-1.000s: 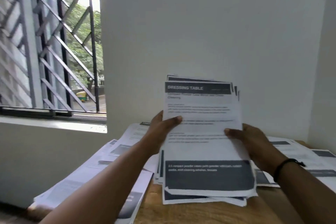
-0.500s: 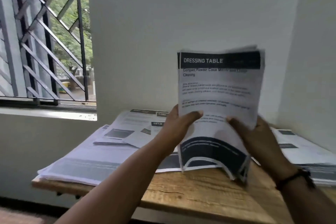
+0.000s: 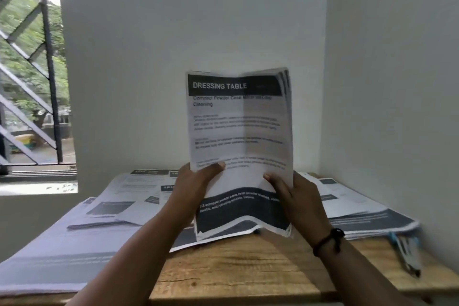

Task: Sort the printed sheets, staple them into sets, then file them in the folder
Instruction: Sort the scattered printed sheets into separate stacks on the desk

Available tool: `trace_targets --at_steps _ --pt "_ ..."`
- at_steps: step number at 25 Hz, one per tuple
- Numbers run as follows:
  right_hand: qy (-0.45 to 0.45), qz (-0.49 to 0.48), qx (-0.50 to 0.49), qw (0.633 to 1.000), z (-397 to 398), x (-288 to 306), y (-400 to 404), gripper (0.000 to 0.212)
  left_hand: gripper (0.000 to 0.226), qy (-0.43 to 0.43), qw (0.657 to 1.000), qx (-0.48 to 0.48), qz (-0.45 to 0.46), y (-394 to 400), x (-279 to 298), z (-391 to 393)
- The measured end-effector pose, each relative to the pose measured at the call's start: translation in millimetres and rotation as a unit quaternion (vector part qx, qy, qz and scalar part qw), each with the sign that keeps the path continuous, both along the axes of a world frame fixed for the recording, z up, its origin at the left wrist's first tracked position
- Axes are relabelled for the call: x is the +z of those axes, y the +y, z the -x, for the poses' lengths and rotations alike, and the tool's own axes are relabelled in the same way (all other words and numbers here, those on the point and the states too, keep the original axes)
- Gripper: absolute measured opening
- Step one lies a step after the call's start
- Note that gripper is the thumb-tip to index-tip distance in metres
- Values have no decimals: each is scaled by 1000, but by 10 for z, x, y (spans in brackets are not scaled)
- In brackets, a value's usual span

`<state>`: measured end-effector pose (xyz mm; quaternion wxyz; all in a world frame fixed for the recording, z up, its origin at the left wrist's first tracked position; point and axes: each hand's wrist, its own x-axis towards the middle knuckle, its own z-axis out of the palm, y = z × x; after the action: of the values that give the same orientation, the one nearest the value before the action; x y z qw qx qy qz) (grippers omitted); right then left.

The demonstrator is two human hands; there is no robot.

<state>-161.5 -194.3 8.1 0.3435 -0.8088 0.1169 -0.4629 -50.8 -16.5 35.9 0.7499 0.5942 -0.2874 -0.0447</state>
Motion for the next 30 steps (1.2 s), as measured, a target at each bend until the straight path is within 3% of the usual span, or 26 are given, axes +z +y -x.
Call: trace_targets --at_steps 3,6,10,12,14,16,19,22,27,30 --pt "107 69 -38 991 79 -108 -104 27 20 18 994 -29 -101 -62 -221 39" --pt "243 173 -65 952 79 -358 -153 29 20 49 976 -23 -212 -136 -504 100" --pt "207 130 -31 969 48 -351 -169 31 17 -11 982 30 -186 -225 -419 102" --pt "150 21 42 988 92 -205 -220 33 20 -6 987 55 -154 -286 -347 36" --pt "136 -89 80 983 263 19 -425 40 22 63 992 57 -96 -301 -254 -59" --pt "235 -62 11 970 489 206 -781 48 21 152 987 22 -47 -266 -191 -185" --pt "423 55 -155 891 654 249 -1280 48 8 234 971 -13 -49 -198 -176 -364" --pt "452 -21 -166 876 502 170 -1489 34 10 263 960 -24 -97 -188 -214 -582" --pt "489 -36 -171 854 -59 70 -1576 68 32 290 941 -48 -170 -199 -442 -720" --pt "519 -77 -172 833 -389 -132 -1875 105 29 294 933 -53 -203 -219 -534 -694"
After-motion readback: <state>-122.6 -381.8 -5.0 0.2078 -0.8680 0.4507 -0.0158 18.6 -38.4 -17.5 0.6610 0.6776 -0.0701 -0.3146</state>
